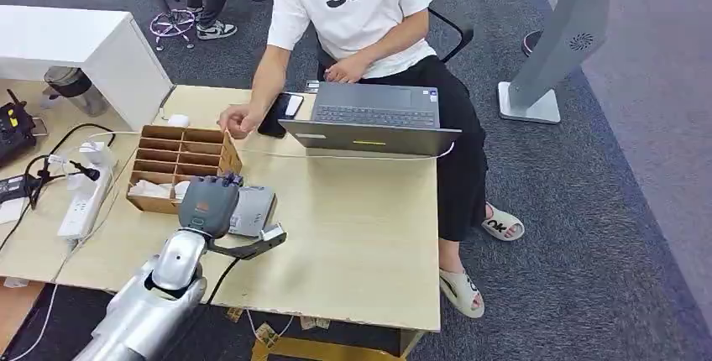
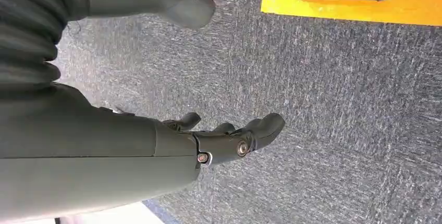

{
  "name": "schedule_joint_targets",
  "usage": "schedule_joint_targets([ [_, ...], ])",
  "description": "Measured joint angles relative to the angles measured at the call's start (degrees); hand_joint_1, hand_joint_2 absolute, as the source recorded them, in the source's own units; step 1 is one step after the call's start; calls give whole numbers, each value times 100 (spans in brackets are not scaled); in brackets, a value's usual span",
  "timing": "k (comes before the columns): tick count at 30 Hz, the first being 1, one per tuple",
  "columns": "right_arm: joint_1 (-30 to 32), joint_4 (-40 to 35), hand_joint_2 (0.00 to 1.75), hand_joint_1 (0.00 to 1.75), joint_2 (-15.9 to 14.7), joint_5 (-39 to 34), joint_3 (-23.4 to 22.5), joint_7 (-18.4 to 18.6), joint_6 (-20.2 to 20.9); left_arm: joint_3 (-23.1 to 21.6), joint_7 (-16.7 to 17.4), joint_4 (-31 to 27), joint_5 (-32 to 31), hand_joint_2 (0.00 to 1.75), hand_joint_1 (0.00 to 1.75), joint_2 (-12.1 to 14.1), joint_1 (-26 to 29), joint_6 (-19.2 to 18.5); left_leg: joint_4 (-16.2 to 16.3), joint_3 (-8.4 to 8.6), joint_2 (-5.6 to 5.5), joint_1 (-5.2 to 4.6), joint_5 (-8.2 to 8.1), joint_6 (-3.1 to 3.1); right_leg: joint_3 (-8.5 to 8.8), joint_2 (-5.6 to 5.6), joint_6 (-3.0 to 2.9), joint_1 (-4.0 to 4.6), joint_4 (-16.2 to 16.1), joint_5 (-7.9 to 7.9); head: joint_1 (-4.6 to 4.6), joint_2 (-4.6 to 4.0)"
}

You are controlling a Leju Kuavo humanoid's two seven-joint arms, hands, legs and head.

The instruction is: Pass the card to the sensor for recognition and then transmit it.

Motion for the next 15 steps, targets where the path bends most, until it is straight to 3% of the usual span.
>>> schedule_joint_targets([
  [15, 0, 0, 175, 0, 0, 2, 0, -4, 9, -7, 28, 544, -2, 175, 175, -144, 115, 22, 0, 0, 0, 0, 0, 0, -1, 1, 0, 0, 0, 0, -2, 0],
])
